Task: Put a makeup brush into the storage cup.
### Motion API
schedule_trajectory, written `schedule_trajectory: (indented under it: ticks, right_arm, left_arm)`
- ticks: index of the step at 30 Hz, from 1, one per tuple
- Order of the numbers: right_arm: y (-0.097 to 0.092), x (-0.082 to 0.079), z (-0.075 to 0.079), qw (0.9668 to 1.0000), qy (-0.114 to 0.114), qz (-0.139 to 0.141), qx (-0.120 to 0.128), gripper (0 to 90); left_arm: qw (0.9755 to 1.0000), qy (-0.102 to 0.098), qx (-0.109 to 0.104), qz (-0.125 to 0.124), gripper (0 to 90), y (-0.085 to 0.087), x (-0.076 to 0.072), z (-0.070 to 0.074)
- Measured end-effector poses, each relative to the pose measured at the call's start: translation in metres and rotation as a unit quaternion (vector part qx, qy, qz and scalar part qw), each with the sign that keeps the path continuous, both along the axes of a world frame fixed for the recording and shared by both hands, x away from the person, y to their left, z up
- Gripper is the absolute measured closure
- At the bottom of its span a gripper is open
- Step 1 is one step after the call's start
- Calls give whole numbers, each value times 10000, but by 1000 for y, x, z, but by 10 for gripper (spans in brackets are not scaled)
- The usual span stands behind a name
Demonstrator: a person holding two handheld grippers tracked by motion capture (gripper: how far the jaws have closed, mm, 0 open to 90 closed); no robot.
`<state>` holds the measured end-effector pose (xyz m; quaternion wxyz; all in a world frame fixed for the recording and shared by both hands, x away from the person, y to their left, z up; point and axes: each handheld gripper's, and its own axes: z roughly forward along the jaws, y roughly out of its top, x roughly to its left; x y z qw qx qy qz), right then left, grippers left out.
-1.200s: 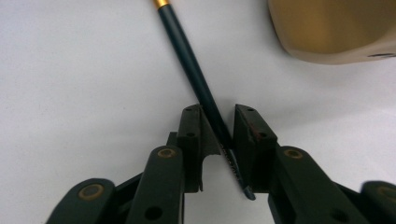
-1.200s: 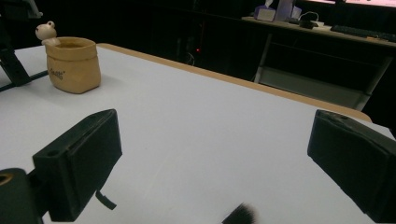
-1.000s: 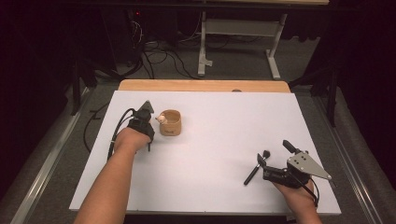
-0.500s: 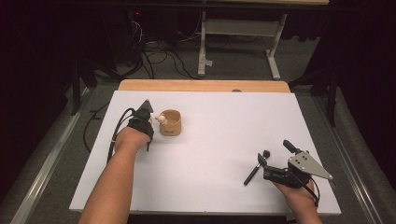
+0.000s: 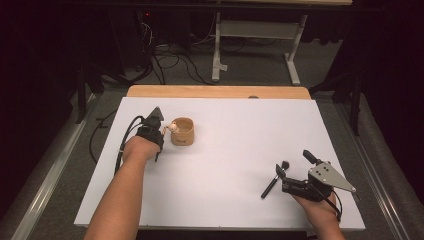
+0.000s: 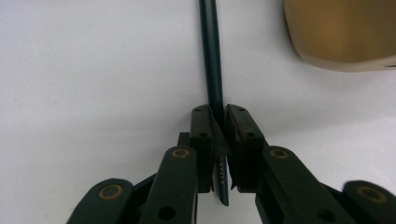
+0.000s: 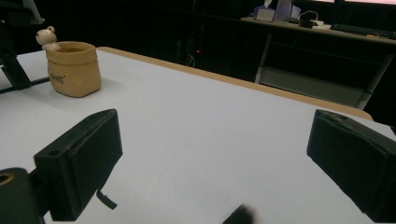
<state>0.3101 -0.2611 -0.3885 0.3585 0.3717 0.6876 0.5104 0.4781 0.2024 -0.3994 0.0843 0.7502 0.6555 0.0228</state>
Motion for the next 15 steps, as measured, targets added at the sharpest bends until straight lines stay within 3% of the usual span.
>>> schedule_trajectory:
  ticks: [15]
  right_arm:
    - [0, 0, 1, 10000, -23, 8, -2, 45]
  left_arm:
    - [9998, -98, 116, -154, 836, -2, -2, 0]
